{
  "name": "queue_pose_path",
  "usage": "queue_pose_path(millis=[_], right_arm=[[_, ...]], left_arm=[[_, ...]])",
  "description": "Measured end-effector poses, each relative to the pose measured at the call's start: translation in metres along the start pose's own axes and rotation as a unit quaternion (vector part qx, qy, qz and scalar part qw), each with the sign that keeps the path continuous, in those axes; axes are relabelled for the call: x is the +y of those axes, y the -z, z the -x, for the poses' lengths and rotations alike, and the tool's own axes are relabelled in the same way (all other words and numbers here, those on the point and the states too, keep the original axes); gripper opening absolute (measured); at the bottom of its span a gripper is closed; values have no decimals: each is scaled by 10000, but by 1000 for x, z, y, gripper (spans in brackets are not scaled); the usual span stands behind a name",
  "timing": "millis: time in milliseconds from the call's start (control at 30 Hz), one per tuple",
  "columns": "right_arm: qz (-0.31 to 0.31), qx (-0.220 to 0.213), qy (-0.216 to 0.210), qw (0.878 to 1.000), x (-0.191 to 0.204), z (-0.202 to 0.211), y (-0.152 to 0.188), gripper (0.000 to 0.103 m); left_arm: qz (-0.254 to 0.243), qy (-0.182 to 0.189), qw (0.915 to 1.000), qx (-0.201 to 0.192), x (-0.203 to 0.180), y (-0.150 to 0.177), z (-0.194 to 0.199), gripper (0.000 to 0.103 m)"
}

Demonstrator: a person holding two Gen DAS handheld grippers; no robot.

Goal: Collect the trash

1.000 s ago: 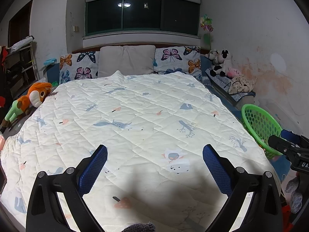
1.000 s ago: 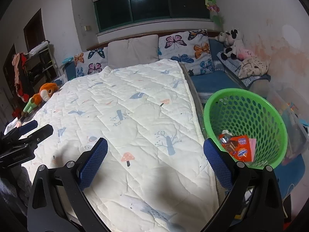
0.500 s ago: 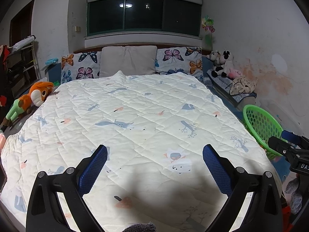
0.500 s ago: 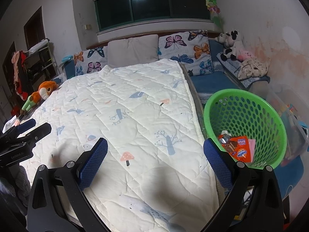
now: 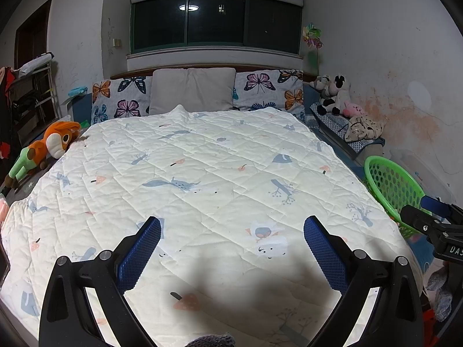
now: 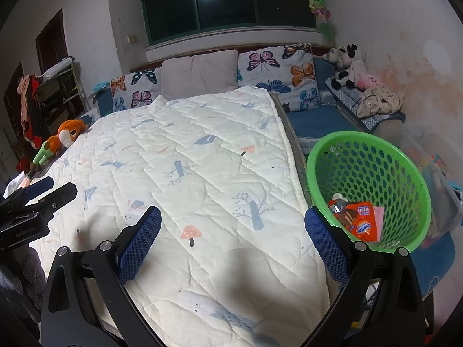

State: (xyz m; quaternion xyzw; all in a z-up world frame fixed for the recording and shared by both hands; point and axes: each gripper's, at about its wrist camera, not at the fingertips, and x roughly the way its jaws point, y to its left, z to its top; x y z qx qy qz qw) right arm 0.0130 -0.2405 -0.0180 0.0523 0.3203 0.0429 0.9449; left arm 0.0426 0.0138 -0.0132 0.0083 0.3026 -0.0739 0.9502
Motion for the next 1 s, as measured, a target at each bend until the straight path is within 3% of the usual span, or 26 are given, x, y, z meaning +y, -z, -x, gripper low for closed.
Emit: queue_pose_path(millis=[1000], right_arm=[[7, 36, -30, 10000, 1, -5, 5, 98]], left_arm=[[89, -19, 10000, 37, -2, 2, -3, 96]])
